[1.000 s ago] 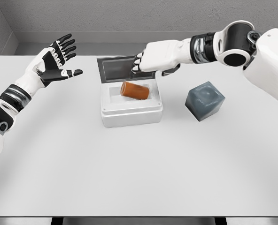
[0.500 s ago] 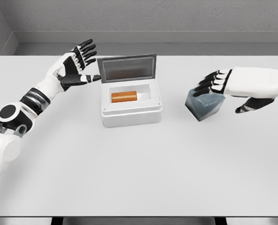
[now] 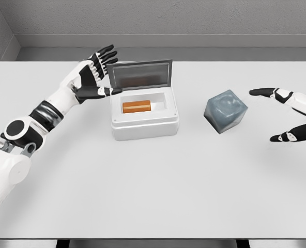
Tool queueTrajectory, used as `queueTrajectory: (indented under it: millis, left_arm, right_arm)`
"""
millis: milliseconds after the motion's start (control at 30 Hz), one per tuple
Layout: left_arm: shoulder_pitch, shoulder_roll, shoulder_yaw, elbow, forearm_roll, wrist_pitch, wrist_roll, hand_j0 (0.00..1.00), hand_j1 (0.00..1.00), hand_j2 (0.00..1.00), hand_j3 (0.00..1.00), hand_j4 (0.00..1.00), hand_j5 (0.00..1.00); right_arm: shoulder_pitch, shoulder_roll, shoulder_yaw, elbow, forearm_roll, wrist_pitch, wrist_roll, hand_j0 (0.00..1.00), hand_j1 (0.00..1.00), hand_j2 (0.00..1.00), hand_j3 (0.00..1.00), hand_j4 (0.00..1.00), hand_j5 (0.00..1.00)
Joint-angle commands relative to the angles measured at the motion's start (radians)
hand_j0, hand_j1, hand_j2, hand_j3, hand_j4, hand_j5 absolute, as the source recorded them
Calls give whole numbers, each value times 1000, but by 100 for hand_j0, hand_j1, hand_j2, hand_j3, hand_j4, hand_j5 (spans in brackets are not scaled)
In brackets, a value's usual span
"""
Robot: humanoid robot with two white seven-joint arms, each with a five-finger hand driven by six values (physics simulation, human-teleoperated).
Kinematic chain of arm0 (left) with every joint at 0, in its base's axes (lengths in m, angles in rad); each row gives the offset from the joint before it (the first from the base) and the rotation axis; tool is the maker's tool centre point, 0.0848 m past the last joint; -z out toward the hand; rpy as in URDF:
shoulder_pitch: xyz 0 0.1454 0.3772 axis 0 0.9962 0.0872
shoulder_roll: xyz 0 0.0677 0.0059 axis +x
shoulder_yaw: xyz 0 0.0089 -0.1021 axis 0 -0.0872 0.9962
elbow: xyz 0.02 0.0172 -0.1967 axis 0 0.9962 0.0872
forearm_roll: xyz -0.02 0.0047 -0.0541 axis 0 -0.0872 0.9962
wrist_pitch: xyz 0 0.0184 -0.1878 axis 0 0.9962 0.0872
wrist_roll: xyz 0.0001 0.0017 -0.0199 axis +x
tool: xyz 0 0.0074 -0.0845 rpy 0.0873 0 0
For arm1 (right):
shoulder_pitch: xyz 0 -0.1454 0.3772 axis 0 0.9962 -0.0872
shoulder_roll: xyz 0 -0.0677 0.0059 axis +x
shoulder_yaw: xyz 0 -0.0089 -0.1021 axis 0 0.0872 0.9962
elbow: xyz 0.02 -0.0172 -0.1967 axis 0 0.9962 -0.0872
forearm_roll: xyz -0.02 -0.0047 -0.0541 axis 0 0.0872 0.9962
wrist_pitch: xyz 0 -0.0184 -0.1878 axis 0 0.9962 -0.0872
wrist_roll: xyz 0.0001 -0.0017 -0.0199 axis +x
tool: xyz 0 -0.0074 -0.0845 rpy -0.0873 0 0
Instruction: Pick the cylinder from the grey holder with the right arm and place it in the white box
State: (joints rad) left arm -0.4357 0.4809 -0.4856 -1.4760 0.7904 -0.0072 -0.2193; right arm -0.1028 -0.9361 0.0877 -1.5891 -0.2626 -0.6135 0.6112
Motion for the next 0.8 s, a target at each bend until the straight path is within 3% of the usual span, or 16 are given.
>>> queueTrajectory:
  millis: [0, 233, 367, 567, 767]
  left_arm:
    - [2, 2, 12, -18, -4, -2, 0, 100, 100, 100, 100, 100, 100]
    - [78, 7, 99, -83, -20, -2, -2, 100, 100, 100, 100, 100, 100]
    - [84, 8, 176, -76, -25, -2, 0, 100, 100, 100, 100, 100, 100]
    - [115, 162, 234, -53, -25, -96, 0, 100, 100, 100, 100, 100, 100]
    - [186, 217, 326, -41, -23, -120, 0, 100, 100, 100, 100, 100, 100]
  right_arm:
    - [0, 13, -25, 15, -7, 3, 0, 100, 100, 100, 100, 100, 100]
    - [0, 28, -25, 29, -7, 3, 0, 100, 100, 100, 100, 100, 100]
    - [0, 31, -25, 32, -7, 3, 0, 100, 100, 100, 100, 100, 100]
    - [0, 39, -25, 31, -7, 3, 0, 100, 100, 100, 100, 100, 100]
    - [6, 45, -25, 34, -6, 3, 0, 100, 100, 100, 100, 100, 100]
